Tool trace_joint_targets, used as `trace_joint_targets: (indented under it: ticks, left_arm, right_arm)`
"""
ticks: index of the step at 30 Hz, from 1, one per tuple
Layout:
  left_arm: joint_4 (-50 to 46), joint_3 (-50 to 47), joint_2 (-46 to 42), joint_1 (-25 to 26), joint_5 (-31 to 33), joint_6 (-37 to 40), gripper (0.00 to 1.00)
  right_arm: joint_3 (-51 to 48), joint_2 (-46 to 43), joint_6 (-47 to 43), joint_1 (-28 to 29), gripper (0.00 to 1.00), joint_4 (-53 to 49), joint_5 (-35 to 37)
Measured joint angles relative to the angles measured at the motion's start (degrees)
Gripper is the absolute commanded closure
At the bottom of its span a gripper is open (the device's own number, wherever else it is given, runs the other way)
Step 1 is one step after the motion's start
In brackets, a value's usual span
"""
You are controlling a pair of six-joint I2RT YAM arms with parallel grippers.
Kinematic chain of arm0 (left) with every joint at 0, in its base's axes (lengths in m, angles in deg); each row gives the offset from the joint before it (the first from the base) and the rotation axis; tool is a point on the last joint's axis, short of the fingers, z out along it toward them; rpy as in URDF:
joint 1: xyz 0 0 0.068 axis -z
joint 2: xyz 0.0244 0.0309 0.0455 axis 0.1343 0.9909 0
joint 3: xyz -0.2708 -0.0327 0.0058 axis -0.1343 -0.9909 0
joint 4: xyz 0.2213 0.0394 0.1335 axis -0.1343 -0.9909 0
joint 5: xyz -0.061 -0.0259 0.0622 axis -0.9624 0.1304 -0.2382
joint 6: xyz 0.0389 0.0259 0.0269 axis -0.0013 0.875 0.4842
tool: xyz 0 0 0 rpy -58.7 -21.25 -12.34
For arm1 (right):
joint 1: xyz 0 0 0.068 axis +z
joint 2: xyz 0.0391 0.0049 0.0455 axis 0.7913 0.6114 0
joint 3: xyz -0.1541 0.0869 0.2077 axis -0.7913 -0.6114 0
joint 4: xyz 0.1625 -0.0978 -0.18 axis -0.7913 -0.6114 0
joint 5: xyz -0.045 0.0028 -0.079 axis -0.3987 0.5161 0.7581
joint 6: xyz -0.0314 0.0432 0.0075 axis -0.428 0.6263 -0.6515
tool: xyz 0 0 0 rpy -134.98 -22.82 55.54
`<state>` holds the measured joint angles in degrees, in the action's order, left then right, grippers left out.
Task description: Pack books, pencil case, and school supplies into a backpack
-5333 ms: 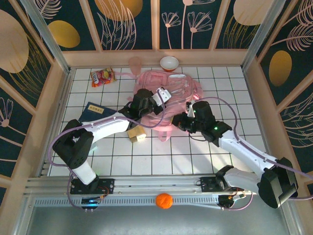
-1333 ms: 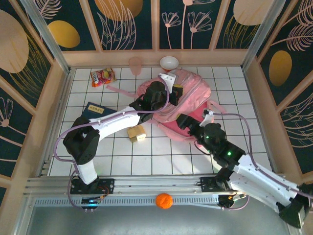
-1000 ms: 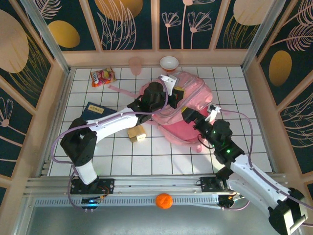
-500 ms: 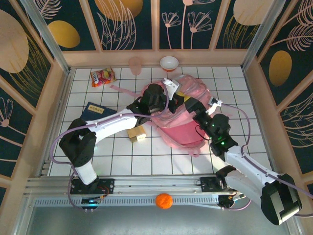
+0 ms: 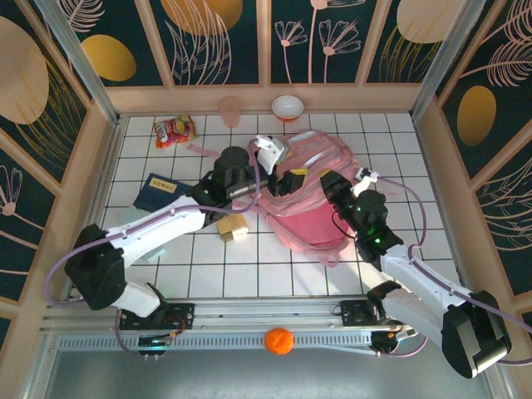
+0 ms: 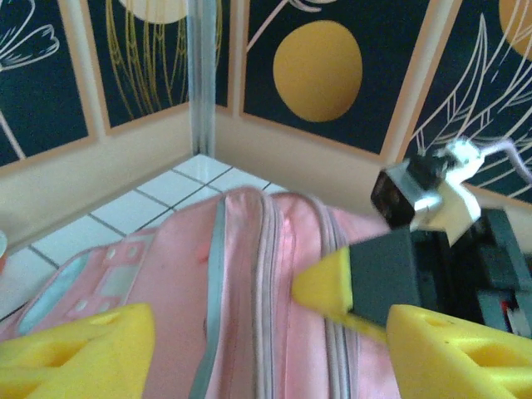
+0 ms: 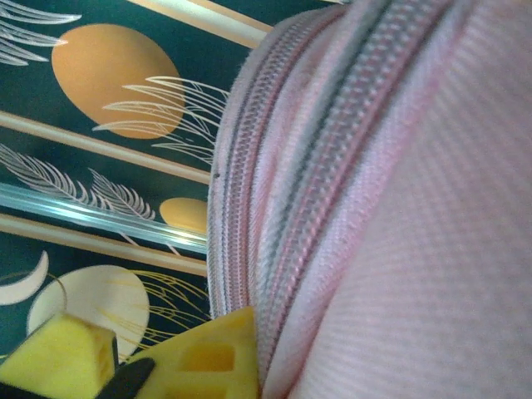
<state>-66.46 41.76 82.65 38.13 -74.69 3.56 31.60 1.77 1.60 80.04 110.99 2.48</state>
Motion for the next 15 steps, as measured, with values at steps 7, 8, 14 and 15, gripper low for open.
trace_joint_targets:
  ticks: [7,8,14,15]
  left_arm:
    - [-2.12,-14.4,-6.6,-4.7,-3.45,3.93,0.22]
    - [-2.32,-16.7,-7.41,-5.33,-3.65,4.94,0.22]
    - [-0.37,-26.56,-8.79,-5.88,-5.09,11.37,0.23]
    - [0.17,-27.32,-8.5,-5.88,-5.14,12.13,0.23]
  right_arm:
    - [7.17,0.11,-3.21,-0.13,1.0,-6.91,-0.96]
    - [8.35,0.26,-3.82,-0.31,1.0,-7.93,-1.29]
    - [13.0,2.56,-5.4,-0.96,1.0,-10.58,-2.69]
    - [13.49,2.89,-5.57,-1.01,1.0,-10.91,-2.89]
